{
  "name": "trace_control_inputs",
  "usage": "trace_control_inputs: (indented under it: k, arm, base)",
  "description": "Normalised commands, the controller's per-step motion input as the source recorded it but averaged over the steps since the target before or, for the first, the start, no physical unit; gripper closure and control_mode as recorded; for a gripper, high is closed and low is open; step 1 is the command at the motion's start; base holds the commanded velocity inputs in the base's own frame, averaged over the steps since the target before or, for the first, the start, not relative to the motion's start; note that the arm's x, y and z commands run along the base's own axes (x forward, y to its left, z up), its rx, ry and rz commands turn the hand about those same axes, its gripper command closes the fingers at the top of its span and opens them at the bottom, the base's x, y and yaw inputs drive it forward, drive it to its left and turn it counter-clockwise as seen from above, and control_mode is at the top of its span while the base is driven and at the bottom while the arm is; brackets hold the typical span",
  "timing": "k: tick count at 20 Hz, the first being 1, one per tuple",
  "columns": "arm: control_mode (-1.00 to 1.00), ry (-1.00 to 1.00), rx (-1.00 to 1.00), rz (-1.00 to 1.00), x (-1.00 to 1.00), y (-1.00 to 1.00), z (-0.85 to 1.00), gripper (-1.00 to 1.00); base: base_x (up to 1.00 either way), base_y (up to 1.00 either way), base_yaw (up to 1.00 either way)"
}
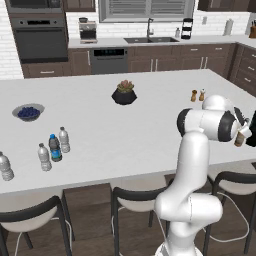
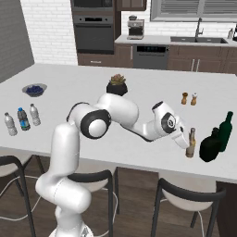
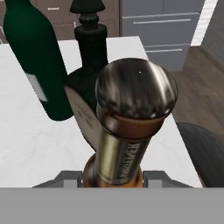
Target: Move the plastic bottles in the middle to the plastics group, and the glass bottles in the middle to the glass group.
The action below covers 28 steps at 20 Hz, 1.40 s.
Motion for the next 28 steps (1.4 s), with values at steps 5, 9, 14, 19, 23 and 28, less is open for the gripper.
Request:
trace_control_inputs:
  k: [5,9,14,19,23,28]
  arm:
    - [-1.0,0.0,0.08,0.0,0.0,-0.02,0.0,1.0]
    - [-1.0,0.0,0.02,0.0,0.0,0.0,0.0,1.0]
    - [-1.0,0.0,0.0,0.0,0.0,0.0,-0.13,1.0]
    - [-1.0,0.0,0.0,0.0,0.0,0.0,-0.02,-1.0]
    - [-1.0,0.0,0.0,0.0,0.0,0.0,0.0,-1.0]
    - [-1.0,0.0,0.0,0.0,0.0,0.0,0.0,-1.0]
  base:
    - [0.0,0.0,0.0]
    - [0.0,0.0,0.0]
    - [0.0,0.0,0.0]
    - [0.0,0.0,0.0]
    - [0.0,0.0,0.0]
    - [0.0,0.0,0.0]
